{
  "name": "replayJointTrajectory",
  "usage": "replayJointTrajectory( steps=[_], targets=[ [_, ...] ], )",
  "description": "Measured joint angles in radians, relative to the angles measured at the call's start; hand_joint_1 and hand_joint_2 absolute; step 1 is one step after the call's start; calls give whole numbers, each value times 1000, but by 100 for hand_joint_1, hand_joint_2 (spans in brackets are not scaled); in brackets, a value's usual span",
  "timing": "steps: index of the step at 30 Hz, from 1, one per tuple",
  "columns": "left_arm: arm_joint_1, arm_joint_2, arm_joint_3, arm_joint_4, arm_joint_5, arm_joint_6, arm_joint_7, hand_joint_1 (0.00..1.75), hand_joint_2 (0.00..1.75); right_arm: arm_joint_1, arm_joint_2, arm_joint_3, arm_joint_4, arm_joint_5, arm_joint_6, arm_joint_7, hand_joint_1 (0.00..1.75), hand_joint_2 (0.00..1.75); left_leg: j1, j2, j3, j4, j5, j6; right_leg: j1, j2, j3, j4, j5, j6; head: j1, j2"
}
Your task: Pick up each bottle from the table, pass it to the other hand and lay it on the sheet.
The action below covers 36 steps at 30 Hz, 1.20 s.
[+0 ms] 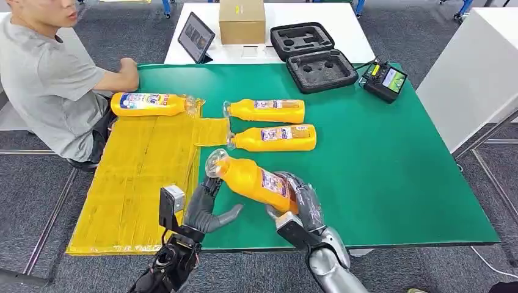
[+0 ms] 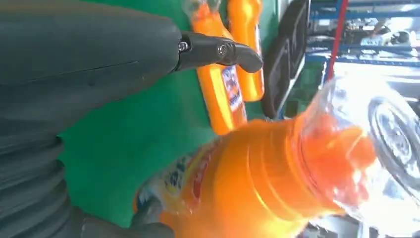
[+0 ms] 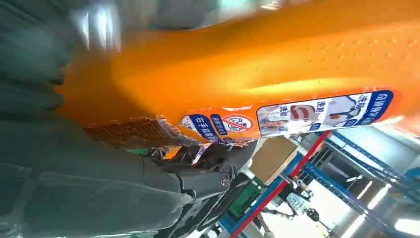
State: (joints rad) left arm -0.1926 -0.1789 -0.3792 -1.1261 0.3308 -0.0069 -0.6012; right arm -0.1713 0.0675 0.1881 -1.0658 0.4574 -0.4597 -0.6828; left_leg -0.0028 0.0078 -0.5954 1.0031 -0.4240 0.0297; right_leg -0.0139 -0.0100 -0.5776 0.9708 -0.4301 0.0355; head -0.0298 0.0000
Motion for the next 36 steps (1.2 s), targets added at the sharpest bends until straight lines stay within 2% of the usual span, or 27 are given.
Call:
replayJointTrajectory(
  steps=[17,36],
  targets=[
    [-7,-14,-42,-12,39,-58,-18,0,175,-16,16,6,27,-47,5,-13,175,175,0,0,0,0,0,0,0,0,0,0,0,0,0,0],
    [-60,-34,-60,8,32,-14,-36,0,175,-33,46,50,67,-61,11,-16,175,175,0,0,-1,0,0,0,0,0,-1,0,0,0,0,0]
  ],
)
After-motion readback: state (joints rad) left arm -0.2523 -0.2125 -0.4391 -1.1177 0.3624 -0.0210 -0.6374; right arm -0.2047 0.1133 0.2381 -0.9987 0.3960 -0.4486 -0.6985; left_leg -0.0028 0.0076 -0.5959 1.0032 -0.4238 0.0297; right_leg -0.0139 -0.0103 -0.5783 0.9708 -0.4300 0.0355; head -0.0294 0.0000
